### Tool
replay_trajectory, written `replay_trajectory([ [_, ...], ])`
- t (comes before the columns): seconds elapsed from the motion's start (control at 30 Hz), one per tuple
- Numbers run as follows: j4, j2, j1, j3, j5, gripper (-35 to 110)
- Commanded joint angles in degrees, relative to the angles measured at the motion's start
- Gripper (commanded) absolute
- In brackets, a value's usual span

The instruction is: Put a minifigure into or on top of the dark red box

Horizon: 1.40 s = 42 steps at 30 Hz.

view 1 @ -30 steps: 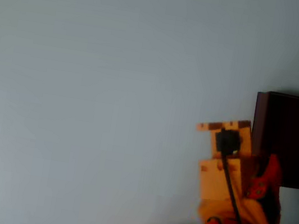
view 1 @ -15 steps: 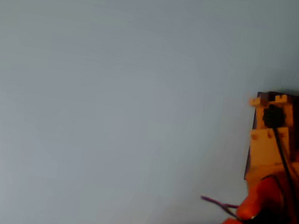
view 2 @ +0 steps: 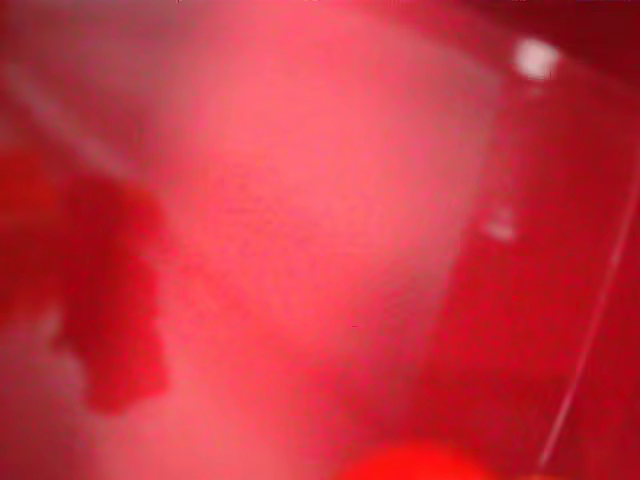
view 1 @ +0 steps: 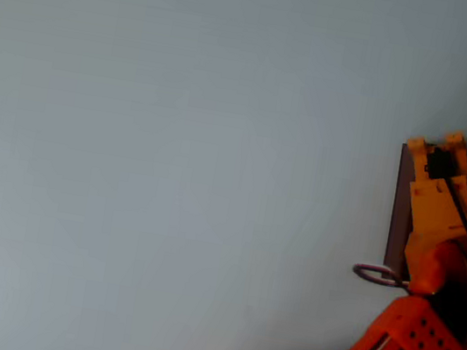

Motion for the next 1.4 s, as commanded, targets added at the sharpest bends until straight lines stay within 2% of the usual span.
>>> replay_trajectory([
  [0.0, 1.76, 0.70, -0.18, -1.85, 0.97, 9],
  [0.17, 3.60, 0.97, 0.00, -1.32, 2.72, 23],
  [0.43, 6.68, 8.96, -2.46, 2.37, 1.85, 24],
  [0.7, 16.79, 26.89, -10.20, 8.79, -0.62, 23],
  [1.0, 17.84, 61.17, -23.38, 26.98, -3.60, 24],
  [1.37, 21.45, 85.25, -37.88, 40.25, -2.55, 21],
])
